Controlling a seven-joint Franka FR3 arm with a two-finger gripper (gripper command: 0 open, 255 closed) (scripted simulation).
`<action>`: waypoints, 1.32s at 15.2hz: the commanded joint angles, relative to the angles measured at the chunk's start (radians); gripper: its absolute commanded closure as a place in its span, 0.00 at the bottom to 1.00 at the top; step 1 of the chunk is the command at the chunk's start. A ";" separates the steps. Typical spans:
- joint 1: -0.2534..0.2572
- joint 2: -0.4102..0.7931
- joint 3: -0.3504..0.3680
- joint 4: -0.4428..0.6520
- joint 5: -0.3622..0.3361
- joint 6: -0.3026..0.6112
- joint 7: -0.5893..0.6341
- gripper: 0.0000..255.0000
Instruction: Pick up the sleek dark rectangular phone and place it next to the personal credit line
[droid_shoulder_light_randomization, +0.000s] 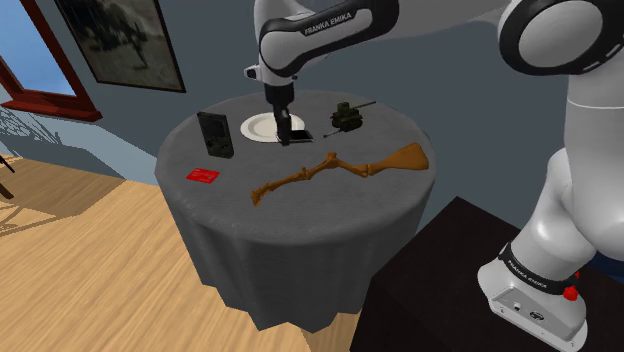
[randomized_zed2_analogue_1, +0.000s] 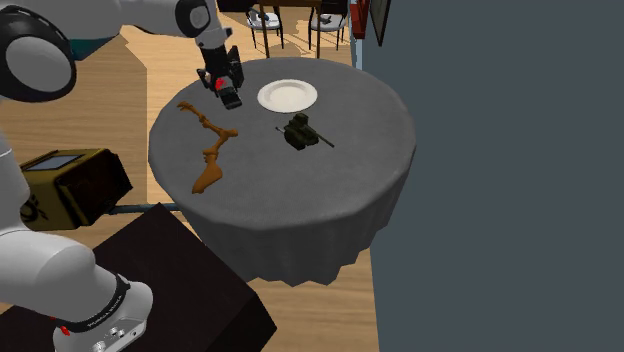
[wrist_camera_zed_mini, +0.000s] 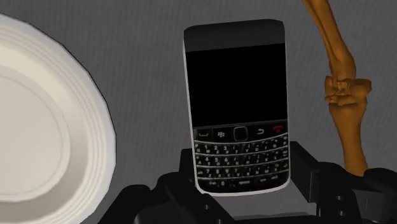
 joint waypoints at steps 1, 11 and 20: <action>0.021 0.042 0.011 0.069 0.000 -0.027 0.035 1.00; 0.099 0.265 0.047 0.408 0.002 -0.143 0.165 1.00; 0.102 0.281 0.048 0.313 0.005 -0.033 0.164 1.00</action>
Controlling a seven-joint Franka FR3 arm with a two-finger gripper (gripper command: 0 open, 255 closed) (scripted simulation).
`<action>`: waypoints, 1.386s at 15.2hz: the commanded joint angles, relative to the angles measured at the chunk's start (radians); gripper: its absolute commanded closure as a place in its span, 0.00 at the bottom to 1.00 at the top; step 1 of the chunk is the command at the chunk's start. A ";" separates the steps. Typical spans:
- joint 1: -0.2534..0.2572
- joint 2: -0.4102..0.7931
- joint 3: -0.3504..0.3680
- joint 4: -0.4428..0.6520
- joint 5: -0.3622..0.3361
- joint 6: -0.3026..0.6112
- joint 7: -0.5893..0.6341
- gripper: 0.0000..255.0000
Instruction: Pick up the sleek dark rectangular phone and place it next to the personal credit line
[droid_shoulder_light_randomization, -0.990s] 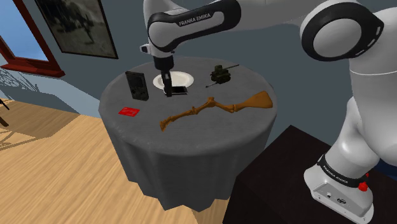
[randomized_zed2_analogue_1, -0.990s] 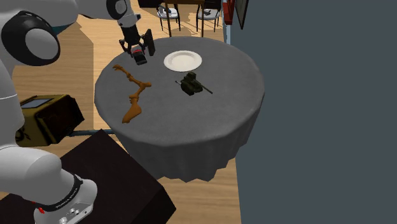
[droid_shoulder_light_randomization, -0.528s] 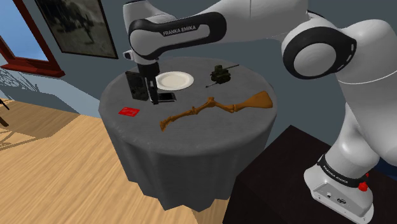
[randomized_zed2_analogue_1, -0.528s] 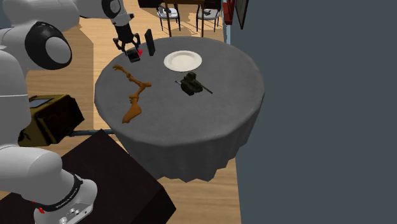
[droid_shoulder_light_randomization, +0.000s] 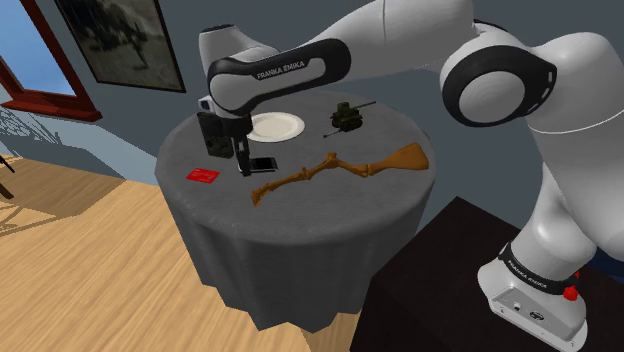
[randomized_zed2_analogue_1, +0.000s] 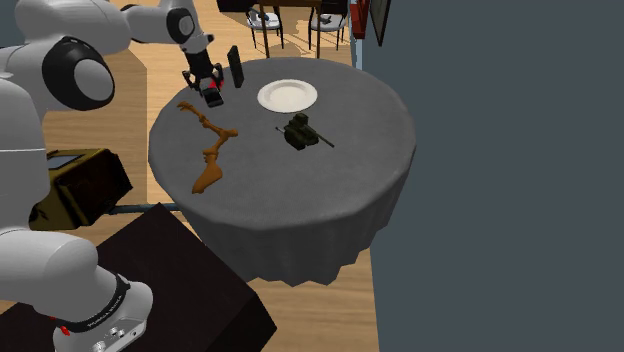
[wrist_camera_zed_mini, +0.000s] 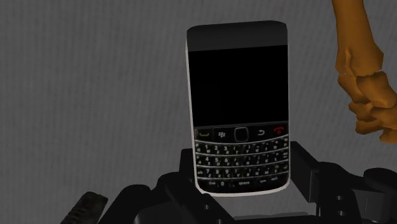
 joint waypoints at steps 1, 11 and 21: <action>0.001 0.006 0.001 -0.018 0.001 0.025 0.000 1.00; 0.001 0.013 0.001 -0.034 0.001 0.048 0.000 1.00; 0.000 -0.010 -0.001 0.054 -0.002 -0.064 0.002 0.00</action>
